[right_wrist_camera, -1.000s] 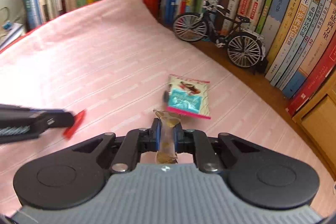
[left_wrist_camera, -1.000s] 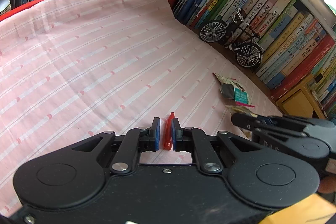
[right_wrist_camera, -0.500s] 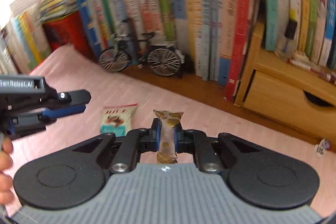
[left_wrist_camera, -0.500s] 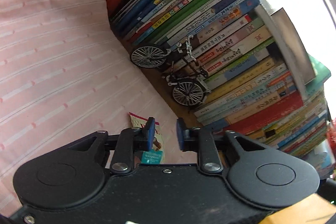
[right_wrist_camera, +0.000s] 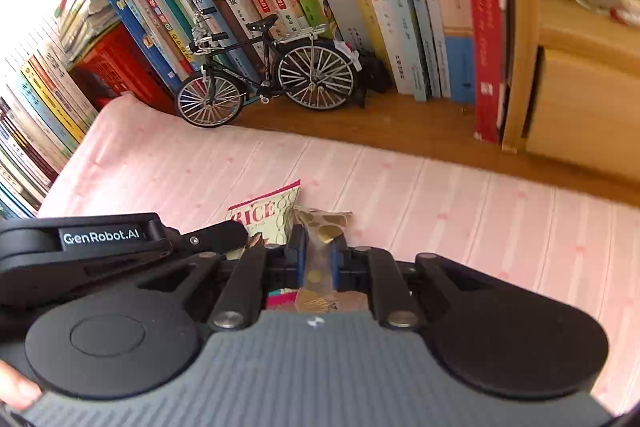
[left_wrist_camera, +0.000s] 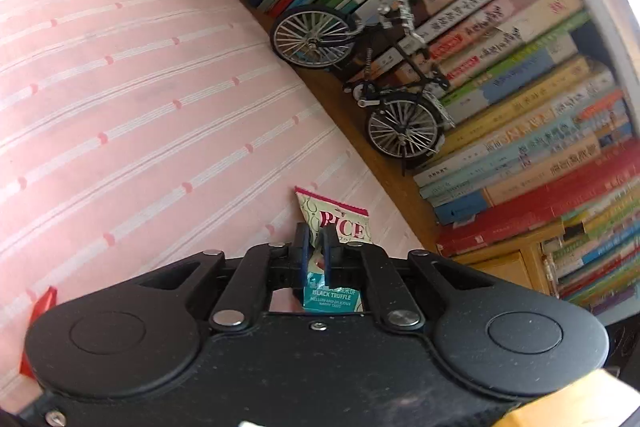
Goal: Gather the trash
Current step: 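Grasp the RICE snack bag with the left gripper while the right gripper holds the clear wrapper, then carry the RICE bag and clear wrapper off the bed toward the bin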
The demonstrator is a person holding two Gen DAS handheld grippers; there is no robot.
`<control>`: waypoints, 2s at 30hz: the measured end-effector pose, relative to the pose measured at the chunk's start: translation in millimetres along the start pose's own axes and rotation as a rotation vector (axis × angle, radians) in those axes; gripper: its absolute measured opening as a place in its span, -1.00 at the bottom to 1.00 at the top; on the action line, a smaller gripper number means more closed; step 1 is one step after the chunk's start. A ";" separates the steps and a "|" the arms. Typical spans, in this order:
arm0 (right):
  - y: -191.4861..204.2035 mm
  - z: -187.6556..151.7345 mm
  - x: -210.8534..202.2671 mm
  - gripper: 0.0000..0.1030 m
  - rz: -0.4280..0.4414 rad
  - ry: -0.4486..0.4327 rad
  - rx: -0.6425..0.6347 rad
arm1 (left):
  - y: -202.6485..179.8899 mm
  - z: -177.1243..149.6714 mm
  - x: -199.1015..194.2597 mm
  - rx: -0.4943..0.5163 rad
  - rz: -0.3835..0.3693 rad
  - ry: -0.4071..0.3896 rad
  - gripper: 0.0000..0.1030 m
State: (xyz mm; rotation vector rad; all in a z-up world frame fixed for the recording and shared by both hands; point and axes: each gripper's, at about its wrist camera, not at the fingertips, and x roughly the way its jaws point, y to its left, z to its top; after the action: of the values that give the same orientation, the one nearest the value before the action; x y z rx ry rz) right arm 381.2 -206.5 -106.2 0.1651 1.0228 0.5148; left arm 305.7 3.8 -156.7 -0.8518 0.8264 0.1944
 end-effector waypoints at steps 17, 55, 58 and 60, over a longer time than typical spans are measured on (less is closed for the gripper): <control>77.5 -65.1 -38.6 -0.67 0.087 -0.009 -0.067 | 63.3 -38.1 -199.4 0.158 0.226 -0.208 -0.98; 195.7 -128.9 -20.6 -0.71 -0.172 -0.037 -0.196 | 174.6 -64.8 -312.2 0.034 0.281 -0.327 -0.98; 194.9 -128.0 -29.1 -0.71 -0.174 -0.042 -0.180 | 174.9 -69.2 -319.1 0.043 0.271 -0.326 -0.98; 193.4 -126.6 -32.7 -0.71 -0.170 -0.047 -0.175 | 176.0 -72.5 -323.3 0.046 0.265 -0.325 -0.98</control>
State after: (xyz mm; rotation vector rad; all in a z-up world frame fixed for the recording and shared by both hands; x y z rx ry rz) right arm 196.2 -67.4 -76.1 -0.0646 0.9312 0.4413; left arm -37.1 119.2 -56.7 -0.6428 0.6324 0.5309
